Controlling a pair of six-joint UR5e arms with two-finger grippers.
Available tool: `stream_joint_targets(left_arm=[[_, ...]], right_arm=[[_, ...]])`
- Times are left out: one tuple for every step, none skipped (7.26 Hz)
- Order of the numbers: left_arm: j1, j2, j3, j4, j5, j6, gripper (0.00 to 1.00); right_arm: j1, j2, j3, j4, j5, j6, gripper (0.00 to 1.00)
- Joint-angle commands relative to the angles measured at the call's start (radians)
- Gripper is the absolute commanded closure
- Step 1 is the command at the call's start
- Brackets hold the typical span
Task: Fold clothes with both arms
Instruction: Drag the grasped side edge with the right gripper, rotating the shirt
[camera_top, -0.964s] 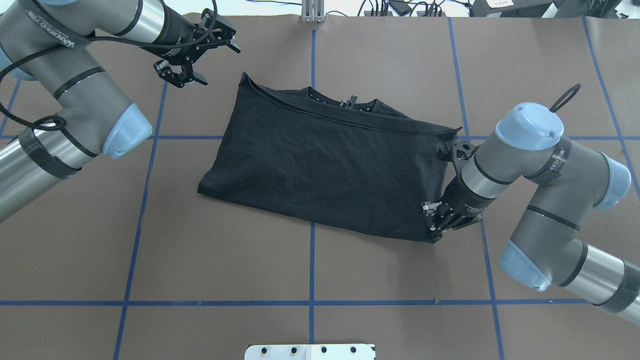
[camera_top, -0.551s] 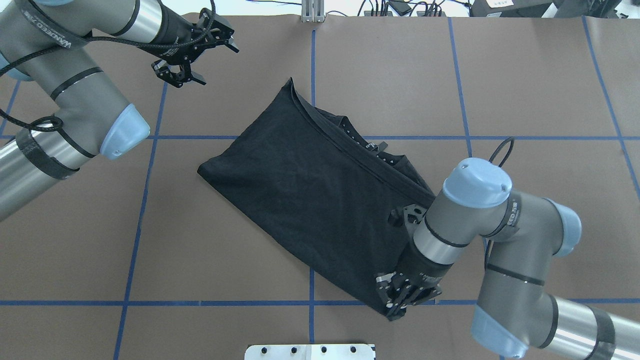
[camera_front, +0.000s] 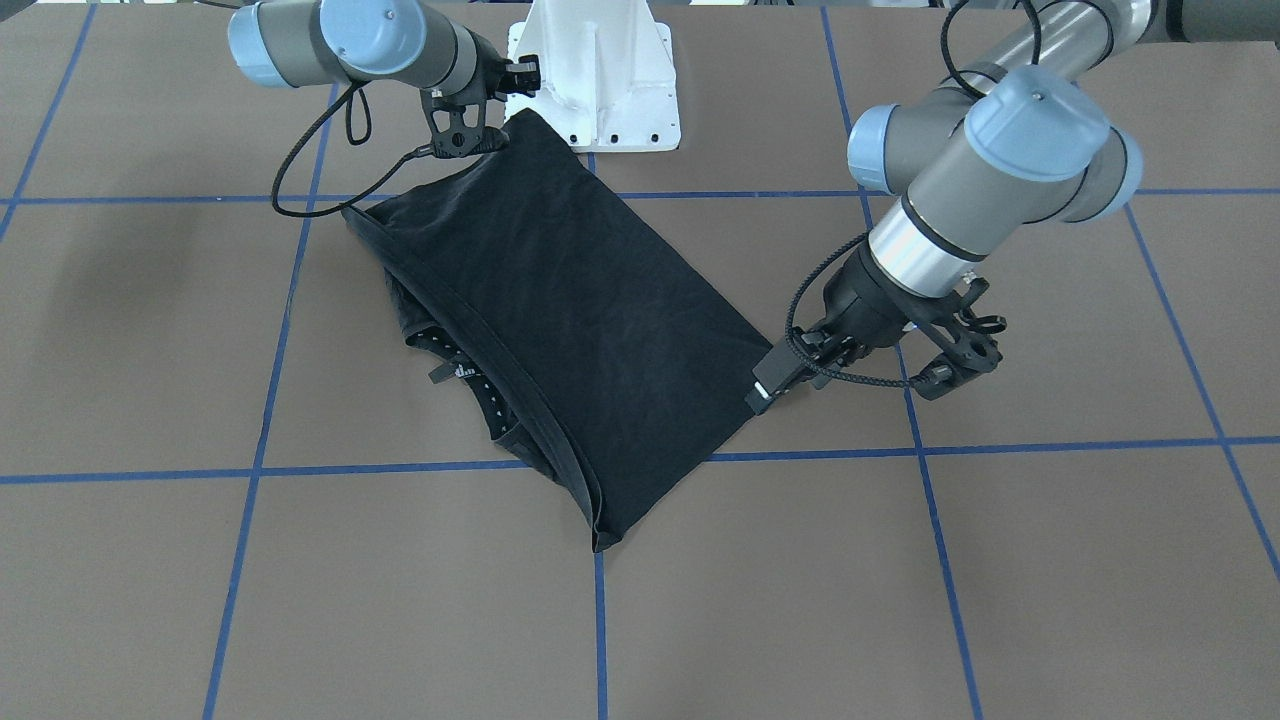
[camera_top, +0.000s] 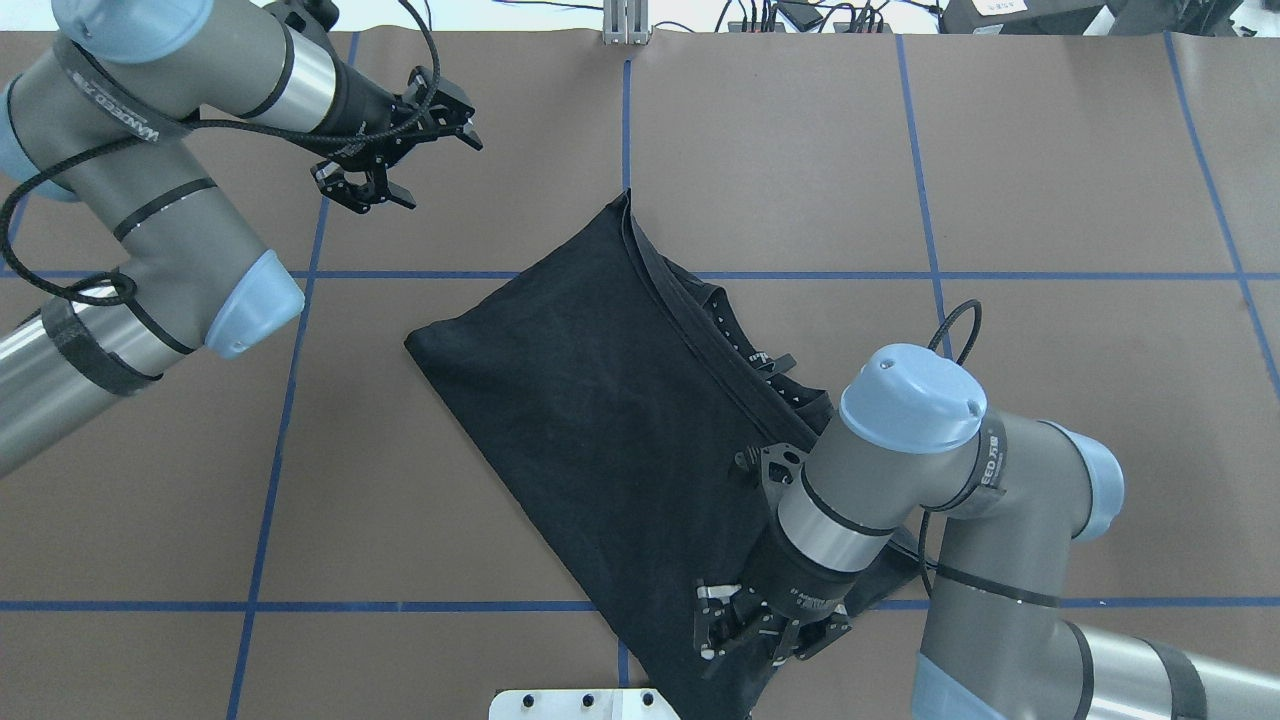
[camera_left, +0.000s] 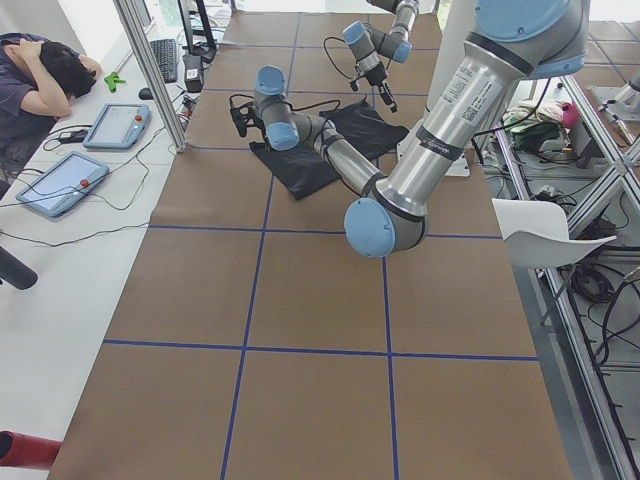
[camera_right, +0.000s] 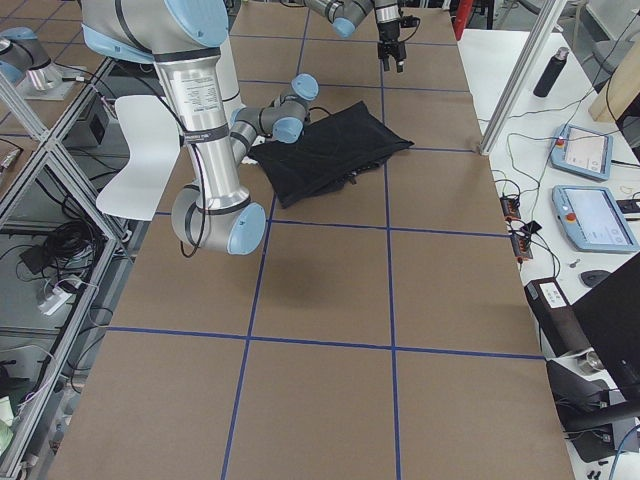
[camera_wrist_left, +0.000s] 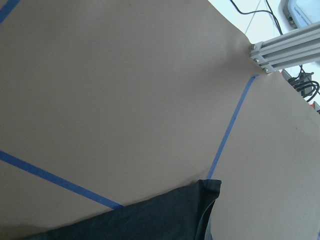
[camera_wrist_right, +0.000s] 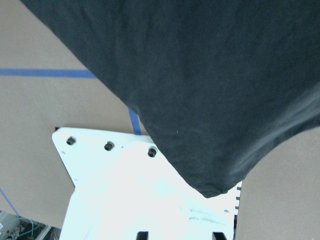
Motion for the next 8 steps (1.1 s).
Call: stream_joint_targets(left_arm=[[0.118,0.059,-0.056,0.003,0.065,0.002,0.00],[0.143,0.102,-0.062,0.001,0.098,-0.001,0.00],[0.163,0.127,-0.057,0.003,0.156,-0.001,0.01],[0.165,0.151,-0.050,0.003,0.159,0.002,0.01],[0.165,0.153,-0.028,0.003,0.167,0.002,0.02],[0.166,0.147,0.014,0.003,0.208,0.005,0.04],[0.169,0.144,0.050,0.003,0.219,0.004,0.06],[0.171,0.139,0.073,0.001,0.246,0.004,0.09]], right_arm=[[0.172,-0.003,0.002,0.000,-0.002,0.000,0.00],[0.235,-0.006,-0.002,0.000,-0.004,0.000,0.00],[0.276,-0.006,-0.006,0.000,-0.007,-0.005,0.00],[0.290,-0.004,-0.006,0.000,-0.025,-0.002,0.00],[0.298,-0.001,-0.006,0.000,-0.034,-0.005,0.00],[0.307,-0.001,-0.006,0.000,-0.036,-0.005,0.00],[0.311,-0.001,-0.006,0.000,-0.038,-0.005,0.00],[0.314,-0.003,-0.006,0.000,-0.038,-0.006,0.00]])
